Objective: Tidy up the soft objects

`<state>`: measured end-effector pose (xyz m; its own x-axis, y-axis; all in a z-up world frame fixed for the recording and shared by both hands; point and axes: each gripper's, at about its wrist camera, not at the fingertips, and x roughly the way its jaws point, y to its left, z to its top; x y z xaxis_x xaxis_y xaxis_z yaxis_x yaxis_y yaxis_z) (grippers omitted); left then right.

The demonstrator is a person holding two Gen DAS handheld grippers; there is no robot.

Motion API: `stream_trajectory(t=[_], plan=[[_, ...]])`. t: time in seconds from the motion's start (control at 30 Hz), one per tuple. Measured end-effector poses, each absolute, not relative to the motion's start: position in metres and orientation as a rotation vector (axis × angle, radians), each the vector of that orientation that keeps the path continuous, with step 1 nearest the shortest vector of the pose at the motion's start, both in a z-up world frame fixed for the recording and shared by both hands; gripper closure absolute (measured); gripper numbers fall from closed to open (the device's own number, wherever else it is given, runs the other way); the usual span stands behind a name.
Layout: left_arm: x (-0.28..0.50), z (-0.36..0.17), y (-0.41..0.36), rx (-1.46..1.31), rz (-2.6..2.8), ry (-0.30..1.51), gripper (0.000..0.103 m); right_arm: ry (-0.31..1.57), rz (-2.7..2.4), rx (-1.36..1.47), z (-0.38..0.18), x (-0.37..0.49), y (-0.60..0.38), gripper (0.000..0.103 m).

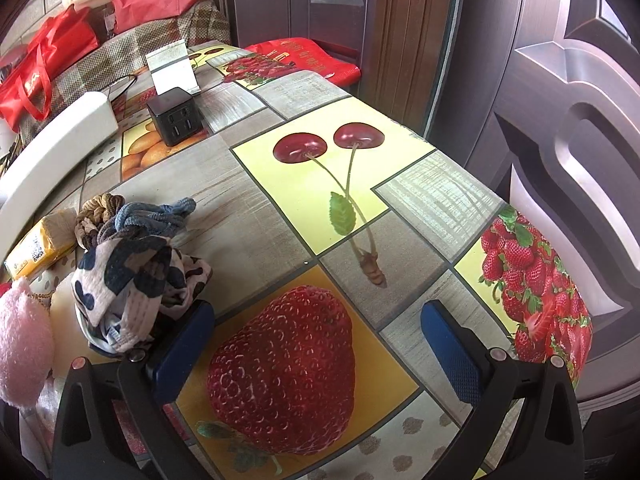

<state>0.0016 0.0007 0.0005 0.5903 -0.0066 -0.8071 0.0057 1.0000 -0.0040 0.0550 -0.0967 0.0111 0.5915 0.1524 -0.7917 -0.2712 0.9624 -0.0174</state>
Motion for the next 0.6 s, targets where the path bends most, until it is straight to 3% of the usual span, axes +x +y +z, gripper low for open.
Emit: stream_trajectory(t=[0.6], plan=[[0.0016,0.0004,0.0007,-0.001,-0.007,0.939,0.001,0.906,0.255,-0.140,0.0110,0.0556,-0.0911,0.000]])
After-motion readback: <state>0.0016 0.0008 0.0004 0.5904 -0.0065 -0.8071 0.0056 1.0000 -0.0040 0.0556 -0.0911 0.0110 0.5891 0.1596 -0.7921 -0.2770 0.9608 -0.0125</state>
